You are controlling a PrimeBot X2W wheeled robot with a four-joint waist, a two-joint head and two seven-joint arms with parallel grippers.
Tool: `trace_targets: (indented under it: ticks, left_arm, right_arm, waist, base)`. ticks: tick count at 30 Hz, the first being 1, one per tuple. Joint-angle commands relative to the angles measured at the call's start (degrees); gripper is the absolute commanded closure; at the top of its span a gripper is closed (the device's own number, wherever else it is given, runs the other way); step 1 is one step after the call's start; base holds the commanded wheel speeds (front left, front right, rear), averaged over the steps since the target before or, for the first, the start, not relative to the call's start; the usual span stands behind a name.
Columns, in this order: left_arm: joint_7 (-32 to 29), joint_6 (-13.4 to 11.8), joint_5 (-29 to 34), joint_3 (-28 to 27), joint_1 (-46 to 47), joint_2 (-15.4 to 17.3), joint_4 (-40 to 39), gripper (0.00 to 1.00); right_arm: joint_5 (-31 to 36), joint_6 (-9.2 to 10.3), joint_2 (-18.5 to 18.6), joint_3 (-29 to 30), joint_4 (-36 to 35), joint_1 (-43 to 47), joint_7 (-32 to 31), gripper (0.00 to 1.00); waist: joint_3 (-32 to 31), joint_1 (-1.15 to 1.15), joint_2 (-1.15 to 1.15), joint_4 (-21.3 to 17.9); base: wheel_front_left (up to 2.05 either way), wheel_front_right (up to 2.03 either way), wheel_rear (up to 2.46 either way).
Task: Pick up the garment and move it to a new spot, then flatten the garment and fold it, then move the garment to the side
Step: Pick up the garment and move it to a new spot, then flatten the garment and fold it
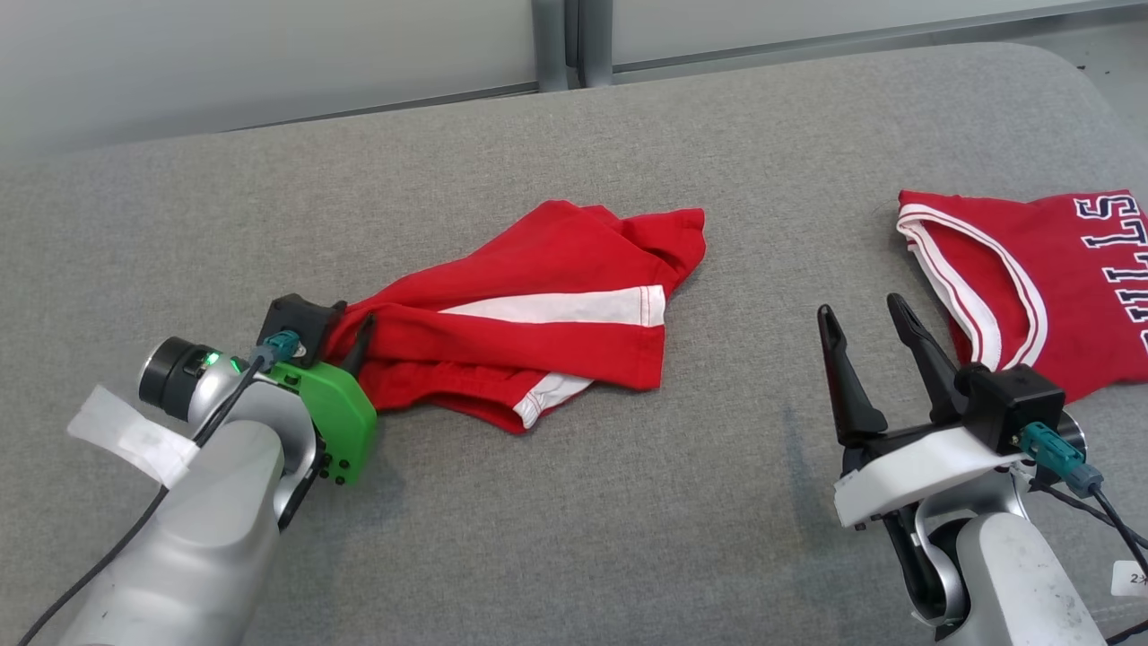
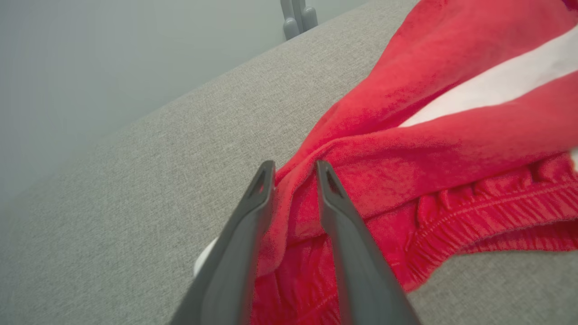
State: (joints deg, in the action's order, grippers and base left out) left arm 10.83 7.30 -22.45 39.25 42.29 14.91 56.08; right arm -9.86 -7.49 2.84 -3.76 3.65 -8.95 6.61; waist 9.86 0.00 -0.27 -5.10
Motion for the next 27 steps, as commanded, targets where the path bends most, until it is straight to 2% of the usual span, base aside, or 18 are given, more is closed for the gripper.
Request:
trace_targets:
  ticks: [1,3,8,17,27]
  left_arm:
    - [-0.7,0.2,-1.0,1.3,-0.8,0.3,-0.3,0.91]
    - [-1.2,0.2,-1.9,2.8,-1.3,0.7,-1.3,1.0]
    - [-1.8,0.2,-3.8,5.2,-1.8,1.7,-2.9,1.0]
    - [2.1,0.2,-4.0,7.1,-3.5,2.1,-6.3,1.0]
    - [3.9,-3.0,-3.0,8.3,-11.4,2.7,-12.6,1.0]
  right_arm:
    - [-0.2,0.0,0.1,0.1,0.2,0.0,0.3,0.0]
    - [-0.3,0.0,0.1,0.1,0.3,-0.1,0.4,0.0]
    - [-0.4,0.0,0.1,0.1,0.4,-0.2,0.5,0.0]
    - [-0.4,0.0,0.1,0.1,0.6,0.3,0.6,0.0]
    - [-0.4,0.0,0.1,0.6,0.8,1.9,0.4,0.0]
  waist:
    - [-0.2,0.0,0.27,0.4]
    - [-0.3,0.0,0.27,0.8]
    - [-0.5,0.0,0.27,1.4]
    - [-1.2,0.0,0.27,2.0]
    - [-2.2,0.0,0.27,3.0]
  base:
    - [0.0,0.0,0.0]
    - [0.0,0.0,0.0]
    - [0.0,0.0,0.0]
    - [0.0,0.0,0.0]
    - [0.0,0.0,0.0]
